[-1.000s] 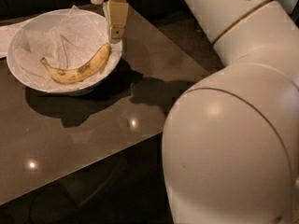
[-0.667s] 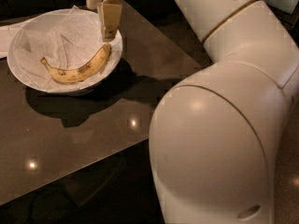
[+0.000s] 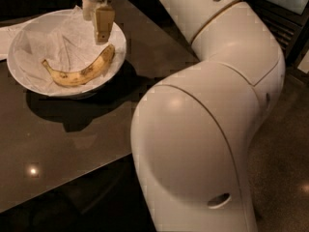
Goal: Pick banana from white bowl
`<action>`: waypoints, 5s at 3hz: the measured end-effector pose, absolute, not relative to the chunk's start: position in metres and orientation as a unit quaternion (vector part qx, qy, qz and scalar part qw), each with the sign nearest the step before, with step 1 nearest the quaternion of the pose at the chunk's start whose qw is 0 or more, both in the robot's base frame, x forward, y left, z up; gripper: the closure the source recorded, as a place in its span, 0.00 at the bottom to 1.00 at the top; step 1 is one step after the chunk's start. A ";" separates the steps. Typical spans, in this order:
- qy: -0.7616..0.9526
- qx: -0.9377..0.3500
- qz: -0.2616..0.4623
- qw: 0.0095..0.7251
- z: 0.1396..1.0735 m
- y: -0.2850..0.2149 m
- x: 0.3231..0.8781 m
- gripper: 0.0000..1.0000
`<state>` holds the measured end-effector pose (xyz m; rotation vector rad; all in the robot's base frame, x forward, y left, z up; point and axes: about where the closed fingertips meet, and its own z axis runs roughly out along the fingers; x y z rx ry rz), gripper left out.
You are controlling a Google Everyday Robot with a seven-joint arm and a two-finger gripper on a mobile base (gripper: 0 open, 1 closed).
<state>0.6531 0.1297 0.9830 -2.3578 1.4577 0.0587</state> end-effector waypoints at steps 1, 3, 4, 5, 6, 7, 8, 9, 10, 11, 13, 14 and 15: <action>0.520 -0.837 0.023 0.167 0.969 0.132 0.655 0.40; 0.524 -0.841 0.028 0.133 0.944 0.135 0.651 0.37; 0.519 -0.846 0.027 0.124 0.937 0.143 0.652 0.40; 0.513 -0.850 0.031 0.115 0.929 0.151 0.652 0.39; 0.510 -0.853 0.036 0.105 0.920 0.156 0.651 0.38; 0.508 -0.855 0.043 0.096 0.911 0.159 0.649 0.39; 0.507 -0.856 0.050 0.089 0.903 0.163 0.648 0.38; 0.505 -0.857 0.058 0.083 0.895 0.166 0.648 0.39; 0.503 -0.858 0.067 0.079 0.888 0.168 0.649 0.39; 0.503 -0.858 0.076 0.076 0.882 0.170 0.650 0.41; 0.503 -0.857 0.092 0.071 0.871 0.173 0.652 0.41; 0.504 -0.855 0.101 0.069 0.866 0.173 0.652 0.41; 0.504 -0.854 0.109 0.066 0.860 0.173 0.653 0.40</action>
Offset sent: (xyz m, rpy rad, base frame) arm -0.0363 -0.0320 -0.0452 -0.2073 0.2018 0.0060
